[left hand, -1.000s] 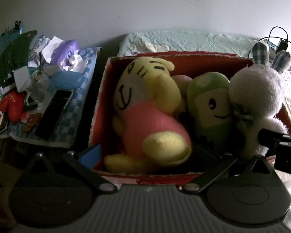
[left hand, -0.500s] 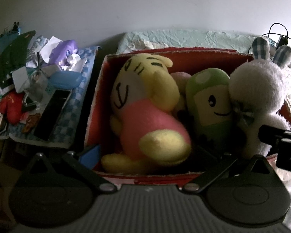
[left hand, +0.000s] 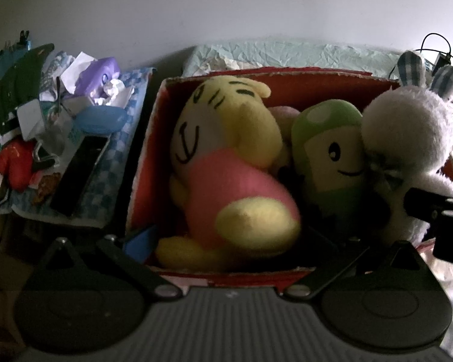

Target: Organize objects

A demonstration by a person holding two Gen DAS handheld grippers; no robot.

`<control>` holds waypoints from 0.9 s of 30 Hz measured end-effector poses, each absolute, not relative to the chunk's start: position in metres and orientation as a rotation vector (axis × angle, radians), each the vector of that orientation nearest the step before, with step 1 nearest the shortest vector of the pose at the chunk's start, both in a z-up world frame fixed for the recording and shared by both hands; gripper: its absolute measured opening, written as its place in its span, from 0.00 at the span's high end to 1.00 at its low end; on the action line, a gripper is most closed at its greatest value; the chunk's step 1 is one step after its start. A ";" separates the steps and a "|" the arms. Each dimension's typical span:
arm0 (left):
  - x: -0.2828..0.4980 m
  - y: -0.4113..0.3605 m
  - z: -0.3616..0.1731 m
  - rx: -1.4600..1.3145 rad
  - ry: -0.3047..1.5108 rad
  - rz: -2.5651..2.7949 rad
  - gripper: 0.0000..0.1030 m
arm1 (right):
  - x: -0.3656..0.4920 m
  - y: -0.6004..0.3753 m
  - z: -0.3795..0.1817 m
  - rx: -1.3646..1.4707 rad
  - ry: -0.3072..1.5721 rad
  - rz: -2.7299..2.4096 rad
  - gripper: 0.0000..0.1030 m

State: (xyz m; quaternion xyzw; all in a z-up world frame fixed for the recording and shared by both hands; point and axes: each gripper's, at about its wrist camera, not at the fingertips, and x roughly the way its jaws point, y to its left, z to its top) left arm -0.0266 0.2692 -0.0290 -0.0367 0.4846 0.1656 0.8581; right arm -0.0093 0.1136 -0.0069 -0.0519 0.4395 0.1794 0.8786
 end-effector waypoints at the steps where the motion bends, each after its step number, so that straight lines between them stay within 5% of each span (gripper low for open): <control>1: -0.027 0.269 -0.029 -0.078 1.018 0.347 0.01 | -0.009 0.113 -0.007 -0.109 0.917 0.374 0.10; 27: -0.026 0.271 -0.034 -0.105 1.028 0.344 0.00 | -0.012 0.117 -0.008 -0.130 0.906 0.375 0.08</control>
